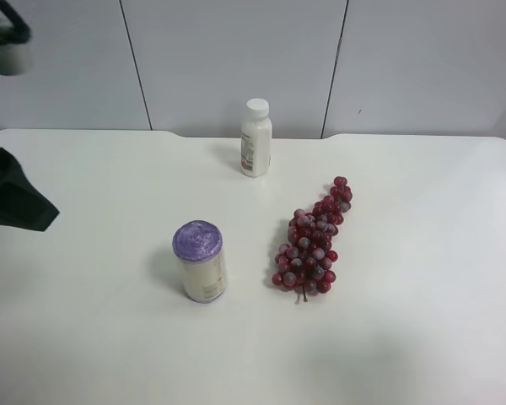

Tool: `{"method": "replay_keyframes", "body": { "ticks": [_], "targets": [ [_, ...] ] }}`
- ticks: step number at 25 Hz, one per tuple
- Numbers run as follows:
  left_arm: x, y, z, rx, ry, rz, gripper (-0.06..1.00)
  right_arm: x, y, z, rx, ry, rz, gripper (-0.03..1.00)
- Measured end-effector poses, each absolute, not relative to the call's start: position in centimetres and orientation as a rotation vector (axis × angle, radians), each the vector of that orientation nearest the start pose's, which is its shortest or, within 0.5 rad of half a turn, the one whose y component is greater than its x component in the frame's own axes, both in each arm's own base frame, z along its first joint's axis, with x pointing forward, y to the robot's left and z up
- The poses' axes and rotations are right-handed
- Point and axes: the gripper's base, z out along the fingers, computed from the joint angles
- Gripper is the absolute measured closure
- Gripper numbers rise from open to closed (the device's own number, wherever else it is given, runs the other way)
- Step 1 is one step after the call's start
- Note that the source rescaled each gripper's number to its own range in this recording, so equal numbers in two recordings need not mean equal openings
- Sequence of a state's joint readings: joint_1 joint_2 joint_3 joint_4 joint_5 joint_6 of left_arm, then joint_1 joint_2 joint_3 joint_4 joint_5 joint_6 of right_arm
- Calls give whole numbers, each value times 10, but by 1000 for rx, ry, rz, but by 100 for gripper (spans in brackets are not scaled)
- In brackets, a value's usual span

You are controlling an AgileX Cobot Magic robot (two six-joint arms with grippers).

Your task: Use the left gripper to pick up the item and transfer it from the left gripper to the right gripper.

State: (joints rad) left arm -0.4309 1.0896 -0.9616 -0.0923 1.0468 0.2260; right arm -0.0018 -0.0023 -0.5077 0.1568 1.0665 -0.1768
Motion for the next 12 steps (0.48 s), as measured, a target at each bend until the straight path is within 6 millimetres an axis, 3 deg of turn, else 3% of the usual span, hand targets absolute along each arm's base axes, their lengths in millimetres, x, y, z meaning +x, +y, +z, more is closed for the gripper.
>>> {"method": "replay_keyframes", "body": {
  "ticks": [6, 12],
  "targets": [
    [190, -124, 299, 950, 2562, -120, -6, -7, 12, 280, -186, 2022, 75, -3],
    [191, -153, 282, 1039, 2547, -59, -6, -7, 12, 280, -186, 2022, 75, -3]
  ]
}}
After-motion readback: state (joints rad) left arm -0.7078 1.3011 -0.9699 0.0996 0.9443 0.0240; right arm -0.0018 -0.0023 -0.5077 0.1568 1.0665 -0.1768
